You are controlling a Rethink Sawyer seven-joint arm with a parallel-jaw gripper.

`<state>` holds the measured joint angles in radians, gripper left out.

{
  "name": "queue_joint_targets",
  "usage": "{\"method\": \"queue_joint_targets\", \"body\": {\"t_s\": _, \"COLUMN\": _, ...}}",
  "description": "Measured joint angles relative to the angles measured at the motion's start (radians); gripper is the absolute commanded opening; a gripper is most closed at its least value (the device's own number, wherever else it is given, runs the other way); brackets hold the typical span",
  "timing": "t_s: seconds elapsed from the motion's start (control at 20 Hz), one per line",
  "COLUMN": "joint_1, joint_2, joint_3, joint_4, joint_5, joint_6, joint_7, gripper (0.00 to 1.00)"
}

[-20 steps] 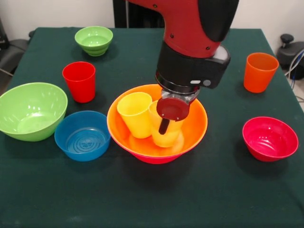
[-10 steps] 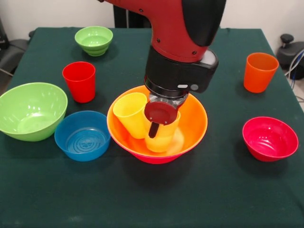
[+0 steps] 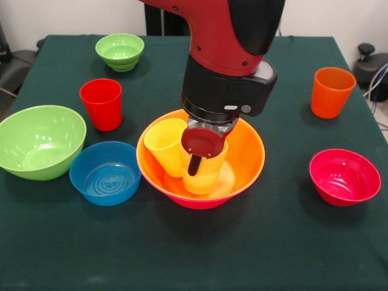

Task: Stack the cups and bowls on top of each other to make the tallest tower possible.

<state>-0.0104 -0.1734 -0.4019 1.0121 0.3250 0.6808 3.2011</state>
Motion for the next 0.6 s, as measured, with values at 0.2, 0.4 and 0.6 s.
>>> {"method": "queue_joint_targets", "body": {"t_s": 0.2, "joint_1": -0.003, "joint_2": -0.003, "joint_3": 0.004, "joint_4": 0.000, "joint_5": 0.000, "joint_6": 0.000, "joint_7": 0.000, "gripper": 0.00}}
{"method": "queue_joint_targets", "body": {"t_s": 0.4, "joint_1": -0.009, "joint_2": -0.014, "joint_3": 0.014, "joint_4": 0.000, "joint_5": 0.000, "joint_6": 0.000, "joint_7": 0.000, "gripper": 0.00}}
{"method": "queue_joint_targets", "body": {"t_s": 0.6, "joint_1": -0.014, "joint_2": -0.022, "joint_3": 0.023, "joint_4": 0.000, "joint_5": 0.000, "joint_6": 0.000, "joint_7": 0.000, "gripper": 0.00}}
